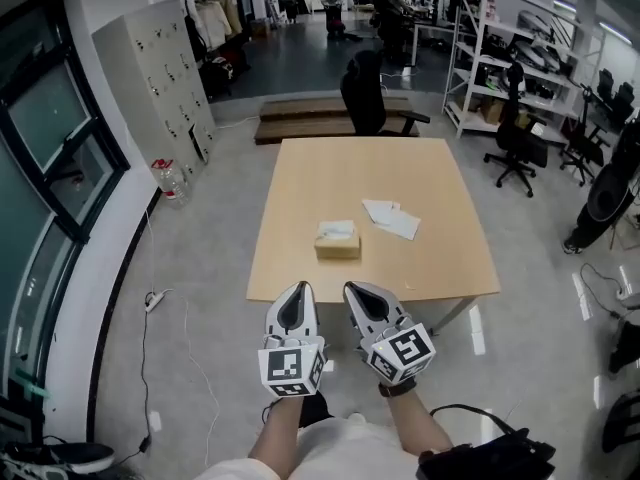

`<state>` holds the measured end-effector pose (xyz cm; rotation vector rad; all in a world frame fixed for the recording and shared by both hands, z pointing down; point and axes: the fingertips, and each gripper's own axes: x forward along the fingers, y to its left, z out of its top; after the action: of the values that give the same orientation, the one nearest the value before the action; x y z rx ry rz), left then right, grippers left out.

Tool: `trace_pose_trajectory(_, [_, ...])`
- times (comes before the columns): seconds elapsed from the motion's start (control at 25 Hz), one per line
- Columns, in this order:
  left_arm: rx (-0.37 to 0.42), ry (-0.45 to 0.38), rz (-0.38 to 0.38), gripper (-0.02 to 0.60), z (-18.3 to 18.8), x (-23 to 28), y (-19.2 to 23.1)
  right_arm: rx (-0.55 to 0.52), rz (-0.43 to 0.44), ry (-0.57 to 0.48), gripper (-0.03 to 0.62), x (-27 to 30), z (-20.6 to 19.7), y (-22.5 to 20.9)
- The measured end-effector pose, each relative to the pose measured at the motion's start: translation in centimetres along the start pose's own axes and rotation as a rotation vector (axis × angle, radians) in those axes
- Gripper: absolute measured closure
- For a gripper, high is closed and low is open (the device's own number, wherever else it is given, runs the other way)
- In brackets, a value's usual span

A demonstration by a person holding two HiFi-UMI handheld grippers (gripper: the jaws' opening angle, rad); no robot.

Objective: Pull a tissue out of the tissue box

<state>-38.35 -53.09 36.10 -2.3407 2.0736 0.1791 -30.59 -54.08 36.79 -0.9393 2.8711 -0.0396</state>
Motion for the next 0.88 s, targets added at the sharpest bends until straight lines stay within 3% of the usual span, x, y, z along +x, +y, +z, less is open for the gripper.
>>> trace_pose_trajectory(0.2, [-0.007,-0.008,-0.078,0.581,-1.7,11.0,4.6,-0.007,-0.093,0.033,0.592,8.6,-2.5,-7.3])
trace_pose_trajectory(0.4, [-0.061,-0.023,-0.188,0.581,0.5,21.3,9.8,-0.109,-0.134,0.008,0.592,19.1,0.3,-13.1])
trace_pose_trajectory(0.52, [-0.047,-0.048,-0.232,0.581,1.4,25.8,12.1,-0.152,-0.171,0.010,0.593,23.4,0.8,-15.7])
trace_pose_trajectory(0.72, [-0.101,0.054,-0.264,0.581,-2.7,31.8,13.7,-0.102,-0.195,0.113,0.592,27.5,-2.9,-19.9])
trace_pose_trajectory(0.88, [-0.101,0.083,-0.257,0.581,-6.1,35.9,14.2,-0.104,-0.184,0.138,0.592,30.1,-5.0,-23.5])
